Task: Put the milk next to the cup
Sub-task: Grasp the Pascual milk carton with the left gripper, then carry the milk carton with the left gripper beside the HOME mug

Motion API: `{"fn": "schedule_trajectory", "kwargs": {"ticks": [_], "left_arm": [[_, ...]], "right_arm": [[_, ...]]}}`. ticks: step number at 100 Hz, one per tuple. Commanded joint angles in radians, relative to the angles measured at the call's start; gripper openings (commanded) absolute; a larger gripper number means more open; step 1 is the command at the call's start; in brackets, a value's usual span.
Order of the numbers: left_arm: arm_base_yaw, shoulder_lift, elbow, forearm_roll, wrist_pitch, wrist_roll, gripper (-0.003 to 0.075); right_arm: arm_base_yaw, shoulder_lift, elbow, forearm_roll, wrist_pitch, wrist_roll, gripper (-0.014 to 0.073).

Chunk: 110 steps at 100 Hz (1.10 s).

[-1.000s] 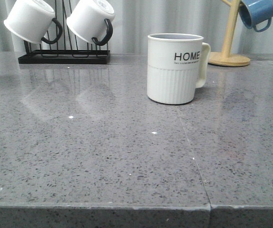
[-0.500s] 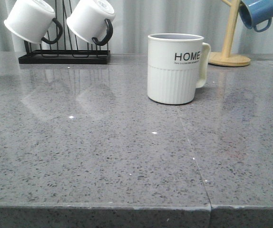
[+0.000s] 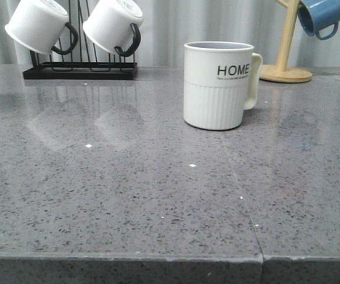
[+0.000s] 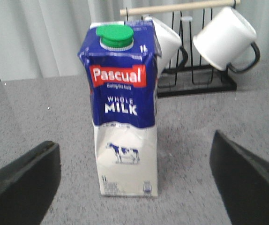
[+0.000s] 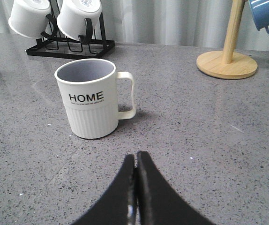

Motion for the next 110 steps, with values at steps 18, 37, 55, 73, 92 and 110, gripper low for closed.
{"fn": "schedule_trajectory", "kwargs": {"ticks": [18,37,55,73,92,110], "left_arm": [[0.027,0.181,-0.081,-0.051,-0.221,-0.012,0.064],[0.025,0.319,-0.162,-0.065,-0.237,-0.012,0.0639],[0.017,0.446,-0.236,-0.065,-0.245,-0.012,0.0639],[0.017,0.565,-0.284,-0.065,-0.311,-0.012,0.0639],[0.017,0.606,-0.289,-0.065,-0.372,-0.012,0.0599],[0.017,0.603,-0.289,-0.065,-0.372,-0.012,0.0408]], "right_arm": [[0.0,0.004,-0.025,-0.011,-0.071,-0.008,-0.0067],[0.0,0.004,-0.025,-0.011,-0.071,-0.008,-0.0067],[0.0,0.004,-0.025,-0.011,-0.071,-0.008,-0.0067],[0.0,0.004,-0.025,-0.011,-0.071,-0.008,-0.0067],[0.0,0.004,-0.025,-0.011,-0.071,-0.008,-0.0067],[0.0,0.004,-0.025,-0.011,-0.071,-0.008,-0.0067]]}}
